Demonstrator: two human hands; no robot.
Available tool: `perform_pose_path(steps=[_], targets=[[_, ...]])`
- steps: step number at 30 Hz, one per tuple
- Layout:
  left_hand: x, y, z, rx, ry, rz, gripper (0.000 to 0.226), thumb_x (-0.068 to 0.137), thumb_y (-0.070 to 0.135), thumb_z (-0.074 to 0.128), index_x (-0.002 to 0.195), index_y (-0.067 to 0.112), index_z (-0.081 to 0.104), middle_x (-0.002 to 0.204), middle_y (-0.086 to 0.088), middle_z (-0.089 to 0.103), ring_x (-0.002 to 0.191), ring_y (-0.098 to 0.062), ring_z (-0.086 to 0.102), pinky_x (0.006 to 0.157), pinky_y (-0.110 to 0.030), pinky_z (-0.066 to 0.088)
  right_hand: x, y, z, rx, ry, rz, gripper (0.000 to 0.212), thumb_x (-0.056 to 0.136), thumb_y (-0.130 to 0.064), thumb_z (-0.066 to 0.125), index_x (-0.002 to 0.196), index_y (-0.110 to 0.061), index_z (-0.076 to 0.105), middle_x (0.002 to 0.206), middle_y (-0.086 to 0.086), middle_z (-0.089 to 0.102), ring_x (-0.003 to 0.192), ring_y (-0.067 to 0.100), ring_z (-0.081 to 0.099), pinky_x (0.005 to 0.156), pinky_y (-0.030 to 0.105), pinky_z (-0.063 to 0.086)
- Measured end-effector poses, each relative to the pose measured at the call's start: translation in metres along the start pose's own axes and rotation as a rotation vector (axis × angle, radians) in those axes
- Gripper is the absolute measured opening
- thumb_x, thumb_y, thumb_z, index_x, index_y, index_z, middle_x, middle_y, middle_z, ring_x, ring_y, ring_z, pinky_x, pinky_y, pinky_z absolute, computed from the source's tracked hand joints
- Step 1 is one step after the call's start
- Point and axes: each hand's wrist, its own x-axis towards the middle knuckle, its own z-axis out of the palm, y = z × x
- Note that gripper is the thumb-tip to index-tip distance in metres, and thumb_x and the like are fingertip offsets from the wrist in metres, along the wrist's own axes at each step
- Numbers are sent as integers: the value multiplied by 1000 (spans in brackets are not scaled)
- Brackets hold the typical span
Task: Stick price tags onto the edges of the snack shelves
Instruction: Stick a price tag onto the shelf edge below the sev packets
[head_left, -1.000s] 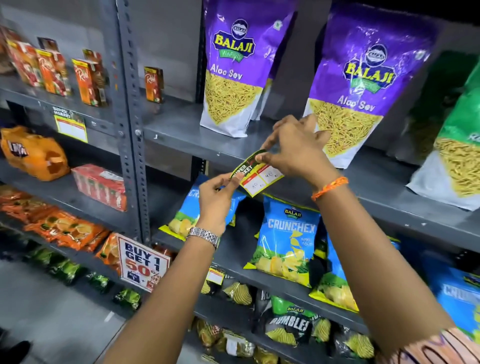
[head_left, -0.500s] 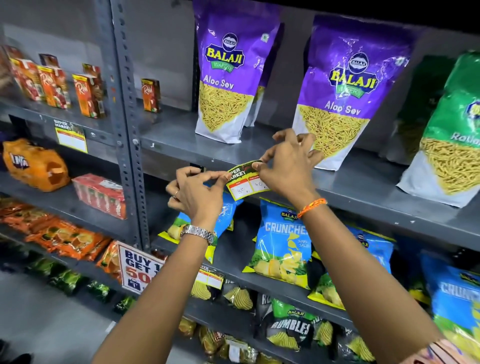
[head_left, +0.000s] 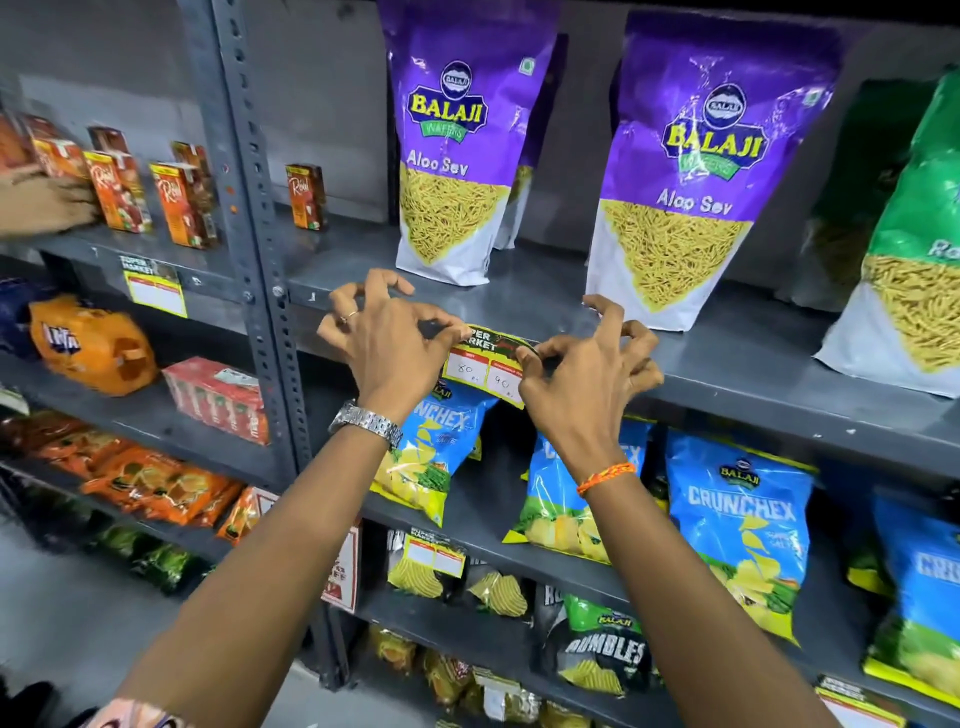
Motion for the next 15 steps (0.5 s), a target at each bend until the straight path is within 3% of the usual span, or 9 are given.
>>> perform_pose_path(steps=[6, 15], targets=[[-5, -4, -2, -4, -30, 23, 22, 70, 61, 80, 84, 44, 78, 122, 12, 49, 125, -30, 35, 95, -49, 26, -15, 8, -1, 107, 56, -1, 6, 73, -35, 77, 69, -33, 74, 149, -10, 39, 128, 29, 26, 91, 48, 23], [-5, -3, 8, -11, -28, -6, 24, 71, 61, 79, 86, 43, 79, 119, 13, 50, 123, -29, 36, 96, -49, 28, -11, 13, 7, 82, 53, 15, 10, 77, -39, 78, 72, -31, 76, 149, -7, 40, 127, 30, 26, 89, 47, 22]])
